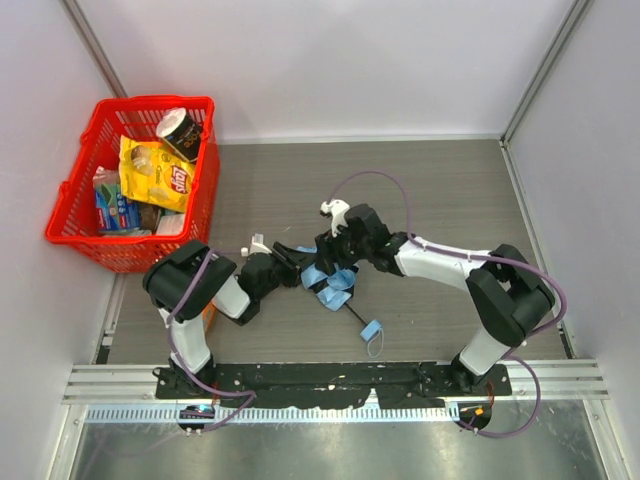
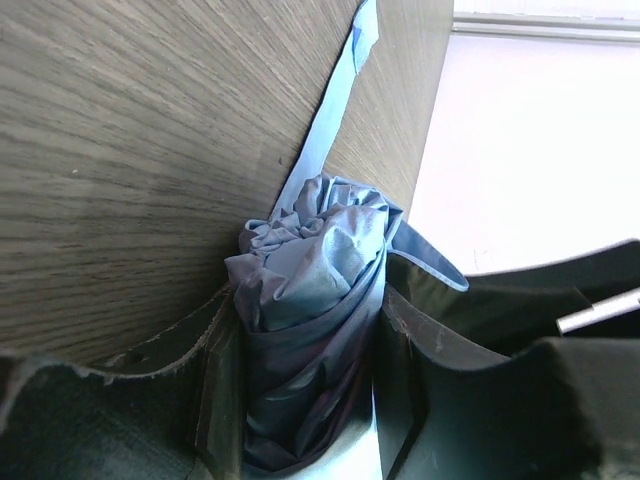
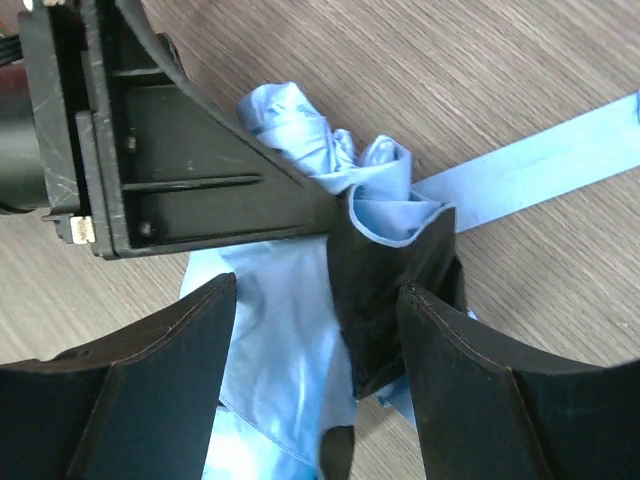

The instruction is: Put away the umbrella

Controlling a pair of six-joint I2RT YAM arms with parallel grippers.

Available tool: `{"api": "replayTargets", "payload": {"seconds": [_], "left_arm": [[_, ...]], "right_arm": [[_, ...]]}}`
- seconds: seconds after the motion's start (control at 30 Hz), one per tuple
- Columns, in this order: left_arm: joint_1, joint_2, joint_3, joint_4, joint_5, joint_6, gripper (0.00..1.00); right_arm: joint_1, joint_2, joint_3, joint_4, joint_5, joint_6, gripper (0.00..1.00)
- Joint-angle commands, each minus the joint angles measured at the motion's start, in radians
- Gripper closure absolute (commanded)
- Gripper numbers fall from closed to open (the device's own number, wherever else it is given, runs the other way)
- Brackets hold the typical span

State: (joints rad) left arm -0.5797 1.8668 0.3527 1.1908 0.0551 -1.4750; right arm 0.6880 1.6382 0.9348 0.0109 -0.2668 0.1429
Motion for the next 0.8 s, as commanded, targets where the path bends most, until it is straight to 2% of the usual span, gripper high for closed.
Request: {"api": "replayTargets", "payload": {"seconds": [0.0, 0.03, 0.2, 0.27, 0.47, 0.77], "left_arm": [[0.004, -0.057, 0.000, -0.149, -0.092, -0.044, 1.00], [0.003, -0.067, 0.008, -0.181, -0.093, -0.047, 1.00], [-0.005, -0.132, 0.043, -0.348, -0.109, -0.022, 1.00], [-0.005, -0.156, 0.063, -0.423, -0.113, -0.019, 1.00], [-0.005, -0.199, 0.095, -0.562, -0.095, -0.056, 1.00], [-0.003, -0.265, 0.199, -0.882, -0.098, -0.057, 1.00]], "right_arm": [[0.108, -0.040, 0.036, -0.005, 0.230, -0.104, 0.30], [0.143, -0.034, 0.033, -0.005, 0.306, -0.126, 0.30], [0.220, 0.031, 0.025, 0.015, 0.418, -0.135, 0.29], [0.270, 0.046, 0.021, 0.015, 0.478, -0.187, 0.29], [0.321, 0.120, 0.010, 0.014, 0.593, -0.259, 0.29], [0.364, 0.225, 0.004, 0.029, 0.653, -0.282, 0.30]]}}
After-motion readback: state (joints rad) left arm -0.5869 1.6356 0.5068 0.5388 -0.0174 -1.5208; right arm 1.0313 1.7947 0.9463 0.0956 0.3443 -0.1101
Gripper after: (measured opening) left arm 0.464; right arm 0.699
